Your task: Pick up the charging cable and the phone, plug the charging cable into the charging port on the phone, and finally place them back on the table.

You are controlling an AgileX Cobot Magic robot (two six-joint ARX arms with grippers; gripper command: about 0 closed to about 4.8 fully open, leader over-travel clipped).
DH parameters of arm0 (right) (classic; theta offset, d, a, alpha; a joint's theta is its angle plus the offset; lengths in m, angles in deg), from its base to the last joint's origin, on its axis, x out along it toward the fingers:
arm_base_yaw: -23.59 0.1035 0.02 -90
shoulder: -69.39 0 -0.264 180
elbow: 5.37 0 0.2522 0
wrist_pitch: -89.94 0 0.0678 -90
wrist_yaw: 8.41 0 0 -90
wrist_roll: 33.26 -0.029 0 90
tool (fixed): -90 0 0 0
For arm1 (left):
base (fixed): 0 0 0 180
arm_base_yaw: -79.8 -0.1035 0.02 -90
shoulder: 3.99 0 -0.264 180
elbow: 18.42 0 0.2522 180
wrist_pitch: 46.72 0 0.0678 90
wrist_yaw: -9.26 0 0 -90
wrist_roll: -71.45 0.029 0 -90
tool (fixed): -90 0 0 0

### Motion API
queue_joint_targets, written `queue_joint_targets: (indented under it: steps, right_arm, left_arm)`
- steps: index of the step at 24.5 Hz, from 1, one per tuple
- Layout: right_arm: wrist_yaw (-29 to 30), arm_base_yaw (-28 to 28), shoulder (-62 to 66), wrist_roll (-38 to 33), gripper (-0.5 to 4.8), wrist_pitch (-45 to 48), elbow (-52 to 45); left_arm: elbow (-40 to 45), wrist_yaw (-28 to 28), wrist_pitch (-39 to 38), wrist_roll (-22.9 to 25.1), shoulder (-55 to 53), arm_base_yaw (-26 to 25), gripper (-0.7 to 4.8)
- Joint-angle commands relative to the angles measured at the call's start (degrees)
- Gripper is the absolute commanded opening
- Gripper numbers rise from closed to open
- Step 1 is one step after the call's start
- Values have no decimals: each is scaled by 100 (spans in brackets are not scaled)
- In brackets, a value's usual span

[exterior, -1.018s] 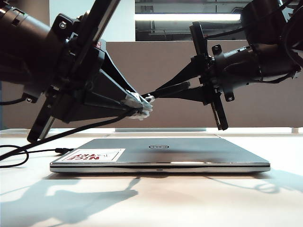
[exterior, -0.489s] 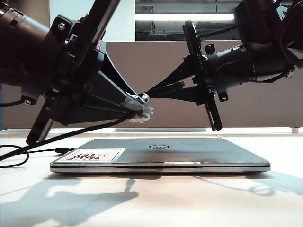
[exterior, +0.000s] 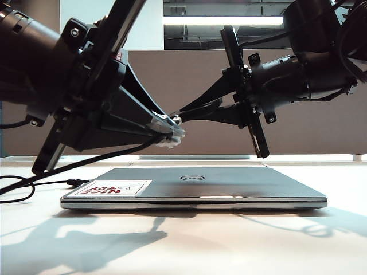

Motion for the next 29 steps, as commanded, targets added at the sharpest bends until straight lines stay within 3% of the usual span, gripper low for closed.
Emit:
queue_joint_targets:
  steps: [1,12,16,29]
  right_arm:
    - [133,33,-55,229,-6,166,35]
    - [251,31,-59,343,-6,9,37]
    - [251,-79,-66,356,-6,48,39]
    - [225,-568,-297,603,-6,-87,50]
  left_arm:
    - [-13,-48,133,26,15,-7,-7]
    - [-13,-46,133,57,15,-4,-3]
    - [-13,-46,133,66,20,-4,93]
    - [-15,-48,529,76,42,-7,89]
